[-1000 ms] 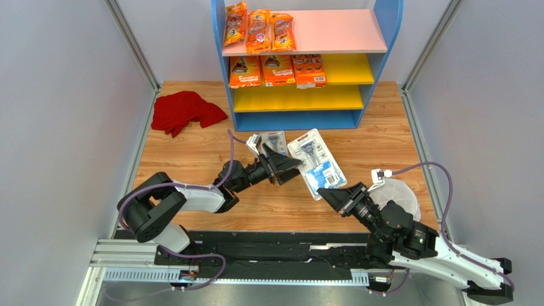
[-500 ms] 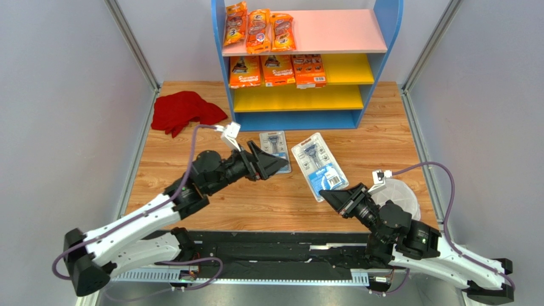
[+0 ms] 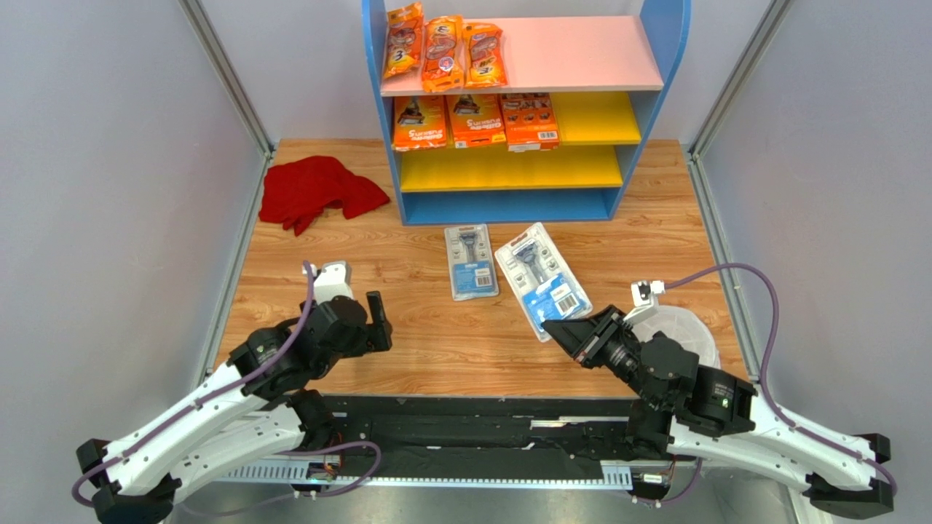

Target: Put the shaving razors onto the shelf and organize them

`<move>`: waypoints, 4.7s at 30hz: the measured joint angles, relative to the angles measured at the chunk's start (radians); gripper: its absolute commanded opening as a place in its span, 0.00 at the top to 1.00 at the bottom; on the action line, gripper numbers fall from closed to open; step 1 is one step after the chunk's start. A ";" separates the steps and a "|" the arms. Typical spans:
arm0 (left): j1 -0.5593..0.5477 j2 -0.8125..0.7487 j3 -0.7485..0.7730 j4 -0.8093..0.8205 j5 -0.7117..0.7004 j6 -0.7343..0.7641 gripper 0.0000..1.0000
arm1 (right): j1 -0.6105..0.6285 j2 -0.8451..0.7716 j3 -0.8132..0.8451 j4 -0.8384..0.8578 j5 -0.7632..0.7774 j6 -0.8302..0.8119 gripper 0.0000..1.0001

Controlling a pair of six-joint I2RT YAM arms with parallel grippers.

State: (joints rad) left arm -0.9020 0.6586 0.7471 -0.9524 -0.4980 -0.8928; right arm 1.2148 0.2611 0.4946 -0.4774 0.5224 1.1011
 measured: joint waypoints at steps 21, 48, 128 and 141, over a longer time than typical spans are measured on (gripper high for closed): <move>0.000 -0.046 -0.031 -0.043 -0.003 0.001 0.01 | -0.111 0.772 0.892 0.040 -0.344 -0.339 1.00; 0.000 -0.095 -0.049 -0.032 0.018 0.000 0.01 | -0.729 1.109 1.270 0.320 -0.494 -0.128 1.00; 0.000 -0.101 -0.073 0.014 0.053 0.010 0.01 | -0.941 1.536 1.435 0.180 -0.852 0.049 0.39; 0.000 -0.101 -0.073 0.014 0.053 0.010 0.01 | -0.920 1.545 1.435 0.205 -0.858 0.076 0.37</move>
State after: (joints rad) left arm -0.9020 0.5571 0.6739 -0.9382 -0.4450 -0.8833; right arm 0.2947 1.8065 1.9293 -0.2726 -0.3355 1.1774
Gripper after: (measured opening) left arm 0.990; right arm 0.613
